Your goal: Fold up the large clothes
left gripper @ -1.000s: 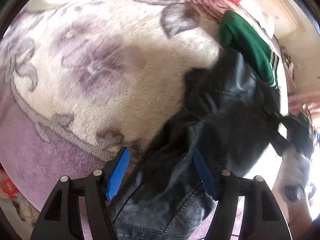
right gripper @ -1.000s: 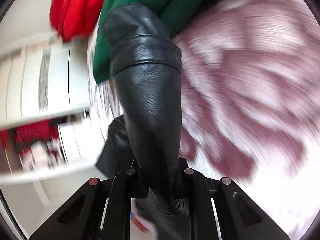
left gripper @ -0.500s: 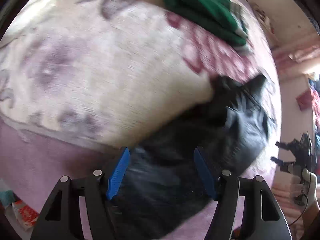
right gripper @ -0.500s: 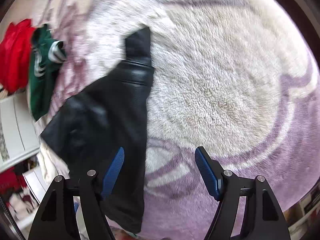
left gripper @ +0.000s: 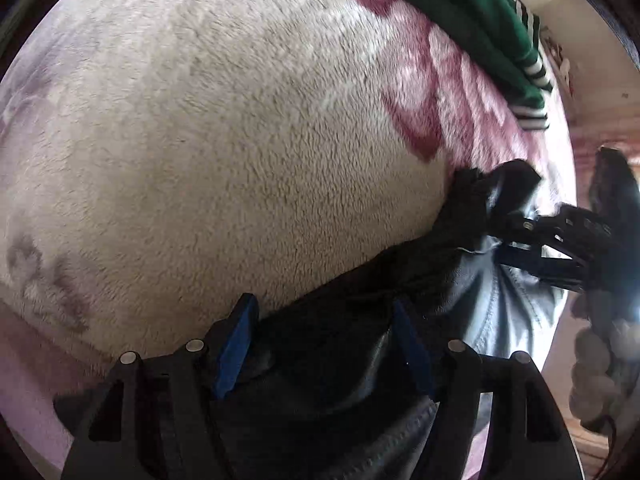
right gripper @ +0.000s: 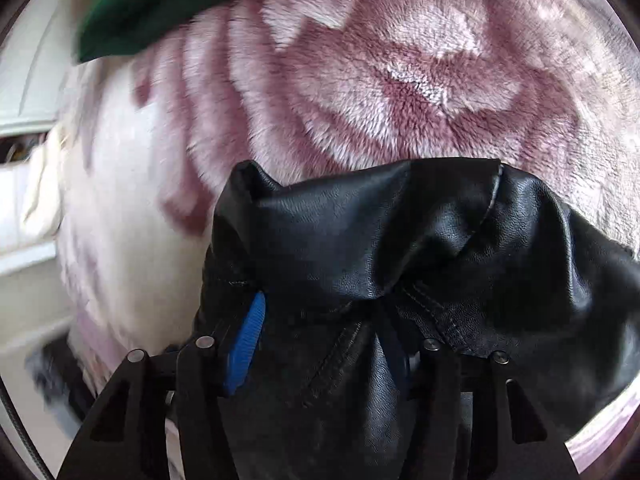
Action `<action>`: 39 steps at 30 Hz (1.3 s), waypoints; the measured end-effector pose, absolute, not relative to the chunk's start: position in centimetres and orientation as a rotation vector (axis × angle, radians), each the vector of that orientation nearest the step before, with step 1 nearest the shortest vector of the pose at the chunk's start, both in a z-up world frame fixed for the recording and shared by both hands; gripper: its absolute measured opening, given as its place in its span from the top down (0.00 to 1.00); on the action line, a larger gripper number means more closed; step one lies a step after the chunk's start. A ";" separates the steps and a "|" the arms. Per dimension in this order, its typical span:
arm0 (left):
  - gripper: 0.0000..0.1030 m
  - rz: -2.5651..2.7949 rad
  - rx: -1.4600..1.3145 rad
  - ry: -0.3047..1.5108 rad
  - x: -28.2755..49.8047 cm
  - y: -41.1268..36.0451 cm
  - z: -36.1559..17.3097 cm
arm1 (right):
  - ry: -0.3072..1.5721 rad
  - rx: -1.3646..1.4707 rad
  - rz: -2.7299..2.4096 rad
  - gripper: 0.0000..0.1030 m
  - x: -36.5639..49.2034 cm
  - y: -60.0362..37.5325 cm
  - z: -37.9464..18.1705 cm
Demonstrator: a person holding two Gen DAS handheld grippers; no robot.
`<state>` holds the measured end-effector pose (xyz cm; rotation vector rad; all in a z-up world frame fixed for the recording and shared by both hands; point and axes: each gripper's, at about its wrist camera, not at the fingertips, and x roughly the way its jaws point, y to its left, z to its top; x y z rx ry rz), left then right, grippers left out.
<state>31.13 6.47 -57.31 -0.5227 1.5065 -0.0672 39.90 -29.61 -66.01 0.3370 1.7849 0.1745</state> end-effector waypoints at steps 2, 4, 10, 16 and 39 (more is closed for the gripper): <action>0.34 -0.055 -0.526 1.504 30.8 7.0 -56.4 | 1.818 0.306 0.159 0.43 40.5 -29.1 -64.9; 0.35 -0.032 -0.516 1.485 30.1 7.3 -54.9 | 1.795 0.269 0.167 0.44 39.7 -29.0 -61.6; 0.36 0.092 -0.416 1.443 27.1 8.2 -51.7 | 1.851 0.226 0.286 0.85 35.3 -27.2 -62.0; 0.37 0.100 -0.447 1.440 26.5 6.8 -50.6 | 1.877 0.219 0.242 0.86 35.3 -27.6 -64.3; 0.29 -0.046 -0.321 1.575 30.8 -2.0 -58.1 | 1.380 1.134 0.408 0.04 29.5 -51.0 -67.2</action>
